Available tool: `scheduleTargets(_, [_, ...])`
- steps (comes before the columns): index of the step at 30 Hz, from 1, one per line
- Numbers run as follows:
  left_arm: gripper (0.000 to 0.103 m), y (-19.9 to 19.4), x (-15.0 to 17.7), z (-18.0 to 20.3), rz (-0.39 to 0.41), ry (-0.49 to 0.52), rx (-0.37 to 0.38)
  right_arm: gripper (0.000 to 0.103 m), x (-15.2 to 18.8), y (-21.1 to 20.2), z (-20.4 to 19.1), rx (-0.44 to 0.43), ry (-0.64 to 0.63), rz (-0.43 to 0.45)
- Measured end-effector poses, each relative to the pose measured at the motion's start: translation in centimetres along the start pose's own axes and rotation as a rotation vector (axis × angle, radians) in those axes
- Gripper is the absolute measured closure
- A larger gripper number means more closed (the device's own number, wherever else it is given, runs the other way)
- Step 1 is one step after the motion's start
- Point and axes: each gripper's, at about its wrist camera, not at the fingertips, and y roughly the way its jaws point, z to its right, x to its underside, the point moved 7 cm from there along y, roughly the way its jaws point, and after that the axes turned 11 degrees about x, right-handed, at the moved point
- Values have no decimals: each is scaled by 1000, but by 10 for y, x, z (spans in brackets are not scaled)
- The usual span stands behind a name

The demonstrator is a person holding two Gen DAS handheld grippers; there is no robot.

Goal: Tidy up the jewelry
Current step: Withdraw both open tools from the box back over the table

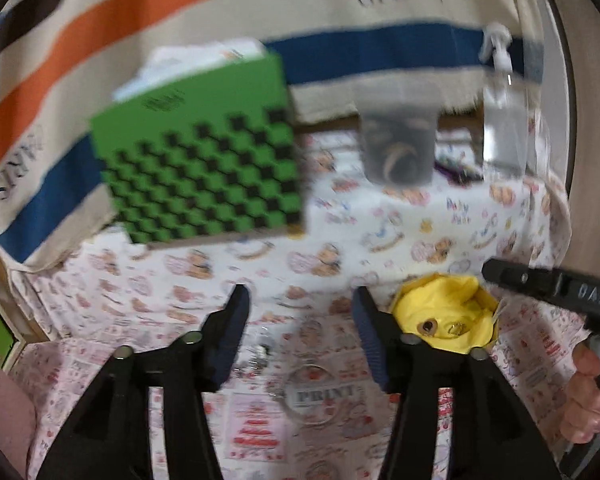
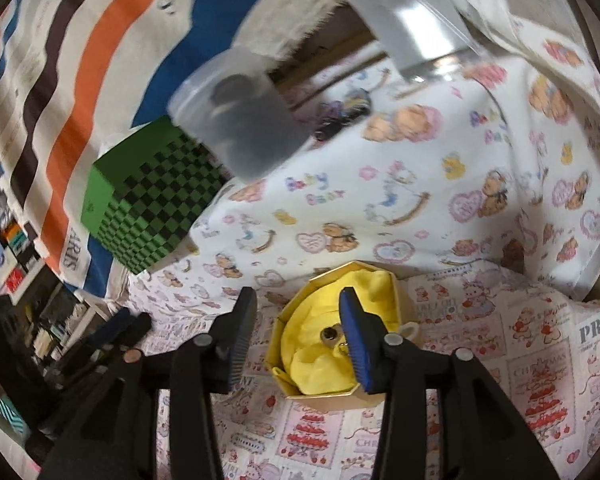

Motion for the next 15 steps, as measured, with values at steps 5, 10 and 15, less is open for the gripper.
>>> scheduleTargets(5, [29, -37, -10, -20, 84, 8, -28, 38, 1, -13, -16, 34, -68, 51])
scheduleTargets(10, [13, -60, -12, -33, 158, 41, -79, 24, 3, -24, -33, 70, -150, 115])
scheduleTargets(15, [1, -64, -7, -45, 208, 59, -158, 17, 10, -20, -38, 121, -178, 125])
